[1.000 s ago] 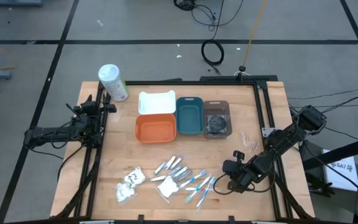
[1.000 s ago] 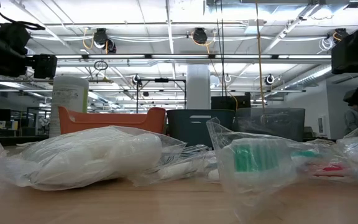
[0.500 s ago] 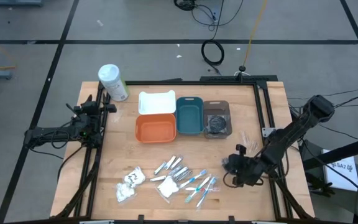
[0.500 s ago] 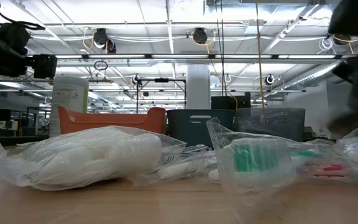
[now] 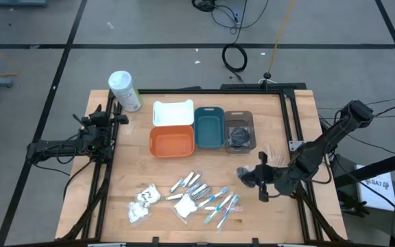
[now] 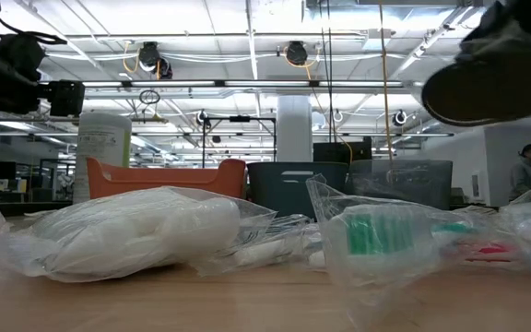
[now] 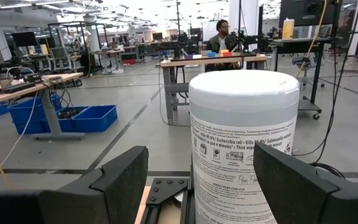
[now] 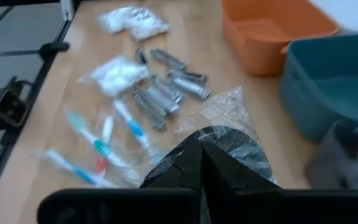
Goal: Pick & Place Travel size toiletries
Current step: Put the black hairbrush into the transparent black bin
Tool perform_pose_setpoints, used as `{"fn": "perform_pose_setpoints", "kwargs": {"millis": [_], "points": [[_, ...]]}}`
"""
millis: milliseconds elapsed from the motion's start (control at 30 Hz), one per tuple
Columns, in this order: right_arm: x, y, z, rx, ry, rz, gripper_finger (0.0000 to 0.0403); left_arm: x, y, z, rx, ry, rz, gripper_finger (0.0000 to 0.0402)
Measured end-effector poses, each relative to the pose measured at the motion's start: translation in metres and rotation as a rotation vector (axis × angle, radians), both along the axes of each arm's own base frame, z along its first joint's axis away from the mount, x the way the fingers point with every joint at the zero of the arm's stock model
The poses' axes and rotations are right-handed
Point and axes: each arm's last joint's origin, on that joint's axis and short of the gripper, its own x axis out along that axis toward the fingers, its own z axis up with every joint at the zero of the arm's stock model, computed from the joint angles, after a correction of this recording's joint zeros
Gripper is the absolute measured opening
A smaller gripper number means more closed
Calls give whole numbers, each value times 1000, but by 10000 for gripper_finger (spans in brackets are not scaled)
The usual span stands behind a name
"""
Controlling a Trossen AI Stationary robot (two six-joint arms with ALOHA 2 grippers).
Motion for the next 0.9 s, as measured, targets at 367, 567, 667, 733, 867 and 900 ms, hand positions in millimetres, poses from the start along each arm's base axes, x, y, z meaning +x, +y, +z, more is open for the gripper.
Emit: {"fn": "perform_pose_setpoints", "kwargs": {"millis": [367, 567, 667, 733, 867, 900], "points": [[20, -47, 11, -129, -29, -146, 0, 0, 0, 0, 0, 0, 0, 285], [28, -88, 19, -243, -32, -270, 0, 0, 0, 0, 0, 0, 0, 285], [31, -108, 19, -270, -5, -317, 0, 0, 0, 0, 0, 0, 0, 285], [33, -121, 17, -247, 15, -324, 0, 0, 0, 0, 0, 0, 0, 285], [34, -143, 10, -226, 50, -365, 0, 0, 0, 0, 0, 0, 1, 285], [33, -147, 7, -227, 56, -380, 0, 0, 0, 0, 0, 1, 0, 285]]}}
